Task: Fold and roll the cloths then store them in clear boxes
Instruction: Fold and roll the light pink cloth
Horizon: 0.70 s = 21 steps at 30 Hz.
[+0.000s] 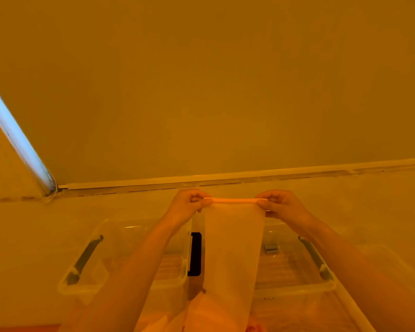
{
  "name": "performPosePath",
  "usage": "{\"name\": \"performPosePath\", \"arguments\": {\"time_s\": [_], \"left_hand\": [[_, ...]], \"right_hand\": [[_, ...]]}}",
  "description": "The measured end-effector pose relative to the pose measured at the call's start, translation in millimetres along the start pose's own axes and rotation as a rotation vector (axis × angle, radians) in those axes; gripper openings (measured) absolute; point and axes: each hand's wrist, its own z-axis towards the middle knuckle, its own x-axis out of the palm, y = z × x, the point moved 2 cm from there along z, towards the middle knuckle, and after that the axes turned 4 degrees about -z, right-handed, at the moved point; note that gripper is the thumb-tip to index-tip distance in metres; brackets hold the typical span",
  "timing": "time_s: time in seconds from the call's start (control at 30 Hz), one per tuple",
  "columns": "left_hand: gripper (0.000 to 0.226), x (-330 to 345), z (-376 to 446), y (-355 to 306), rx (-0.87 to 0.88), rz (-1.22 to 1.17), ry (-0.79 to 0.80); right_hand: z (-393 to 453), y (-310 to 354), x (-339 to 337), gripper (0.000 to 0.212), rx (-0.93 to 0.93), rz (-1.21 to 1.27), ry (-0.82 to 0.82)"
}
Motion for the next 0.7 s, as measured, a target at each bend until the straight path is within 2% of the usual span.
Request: {"name": "performPosePath", "arguments": {"time_s": [0.2, 0.53, 0.7], "left_hand": [[0.011, 4.7, -1.2, -2.2, -0.026, -0.037, 0.032], [0.027, 0.6, 0.7, 0.3, -0.051, -0.317, 0.035], [0.01, 0.3, 1.3, -1.7, -0.04, -0.227, 0.014]], "right_hand": [[-0.6, 0.2, 2.6, 0.017, 0.002, -0.028, -0.017], [-3.2, 8.5, -0.3, 0.02, -0.03, 0.157, -0.045], [0.4, 5.5, -0.1, 0.015, -0.028, 0.161, -0.071]]}}
